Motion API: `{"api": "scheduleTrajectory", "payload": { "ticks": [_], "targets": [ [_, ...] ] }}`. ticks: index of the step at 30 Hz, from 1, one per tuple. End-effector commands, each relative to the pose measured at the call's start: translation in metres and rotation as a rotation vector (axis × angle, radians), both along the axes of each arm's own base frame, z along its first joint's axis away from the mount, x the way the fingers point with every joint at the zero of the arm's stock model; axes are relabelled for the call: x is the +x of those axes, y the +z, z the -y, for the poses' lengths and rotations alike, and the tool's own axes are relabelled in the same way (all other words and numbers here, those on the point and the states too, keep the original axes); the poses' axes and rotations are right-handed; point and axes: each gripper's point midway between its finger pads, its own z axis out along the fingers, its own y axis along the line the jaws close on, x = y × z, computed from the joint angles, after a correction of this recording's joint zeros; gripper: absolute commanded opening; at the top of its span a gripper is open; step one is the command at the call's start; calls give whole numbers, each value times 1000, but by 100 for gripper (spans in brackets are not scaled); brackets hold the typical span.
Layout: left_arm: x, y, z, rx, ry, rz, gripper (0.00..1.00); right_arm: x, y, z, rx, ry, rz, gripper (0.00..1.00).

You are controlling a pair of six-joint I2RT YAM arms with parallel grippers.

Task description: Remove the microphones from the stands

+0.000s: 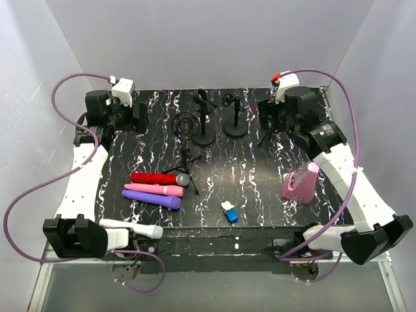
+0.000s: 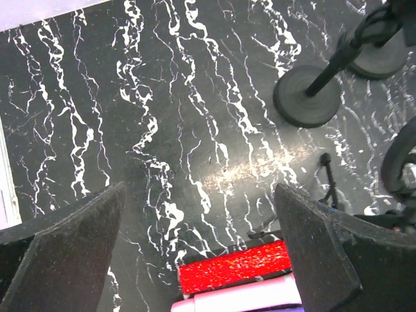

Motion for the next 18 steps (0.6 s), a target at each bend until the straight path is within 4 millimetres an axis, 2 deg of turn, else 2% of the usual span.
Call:
{"api": "scheduleTrajectory", "payload": {
  "ticks": [1,5,8,14,18],
  "targets": [
    [5,38,8,-133,50,-10,98,18,59,4,48,-62,150,96],
    [13,52,20,-150,-23,-81,98,25,96,6,29,-59,232,97],
    [24,52,13,-118,3,-93,98,28,116,8,54,-78,274,97],
    [33,55,6,-93,35,-4,98,24,124,11,91,-105,281,98],
    [30,50,7,-97,31,-7,98,26,118,10,84,-108,270,97]
  ]
}}
